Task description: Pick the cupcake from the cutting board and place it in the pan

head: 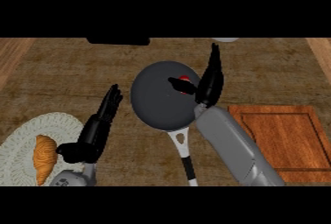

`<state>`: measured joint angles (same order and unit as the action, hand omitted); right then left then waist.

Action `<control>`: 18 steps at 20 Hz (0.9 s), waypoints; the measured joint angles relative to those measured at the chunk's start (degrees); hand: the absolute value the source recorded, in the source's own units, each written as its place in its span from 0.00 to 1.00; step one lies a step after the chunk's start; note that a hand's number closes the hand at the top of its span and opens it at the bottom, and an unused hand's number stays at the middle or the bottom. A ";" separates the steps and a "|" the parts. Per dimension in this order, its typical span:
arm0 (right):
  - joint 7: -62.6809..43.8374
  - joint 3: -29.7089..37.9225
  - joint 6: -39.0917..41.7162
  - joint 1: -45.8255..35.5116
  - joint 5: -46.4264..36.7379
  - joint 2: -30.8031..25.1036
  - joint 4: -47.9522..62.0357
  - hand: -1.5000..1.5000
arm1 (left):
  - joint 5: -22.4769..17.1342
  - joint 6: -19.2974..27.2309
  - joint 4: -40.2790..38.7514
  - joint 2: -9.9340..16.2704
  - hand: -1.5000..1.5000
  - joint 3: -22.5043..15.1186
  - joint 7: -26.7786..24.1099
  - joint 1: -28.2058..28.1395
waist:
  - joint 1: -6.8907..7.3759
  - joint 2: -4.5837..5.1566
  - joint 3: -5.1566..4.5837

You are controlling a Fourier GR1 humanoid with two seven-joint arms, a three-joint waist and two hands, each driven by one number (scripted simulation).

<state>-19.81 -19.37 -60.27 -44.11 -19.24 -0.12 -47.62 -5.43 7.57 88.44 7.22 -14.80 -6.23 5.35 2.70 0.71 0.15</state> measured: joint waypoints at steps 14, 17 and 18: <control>24.88 -6.54 11.62 26.69 14.75 -0.34 -23.54 0.00 | 0.61 -1.12 1.86 0.15 0.50 2.14 -1.28 -4.05 | -2.54 -0.73 -0.12; 25.92 -7.37 12.40 29.88 13.04 -0.11 -25.56 0.00 | 1.20 -1.65 1.67 -0.38 0.50 2.93 -0.32 -3.53 | -2.63 -0.74 -0.14; 25.80 -8.13 12.42 31.53 12.19 -0.26 -26.89 0.00 | 1.45 -1.38 2.90 -0.59 0.50 2.82 0.66 -3.91 | -2.65 -0.75 -0.14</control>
<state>5.99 -27.50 -47.85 -12.59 -7.05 -0.38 -74.52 -3.99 6.19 91.35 6.64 -11.98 -5.57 1.44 0.05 -0.04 0.01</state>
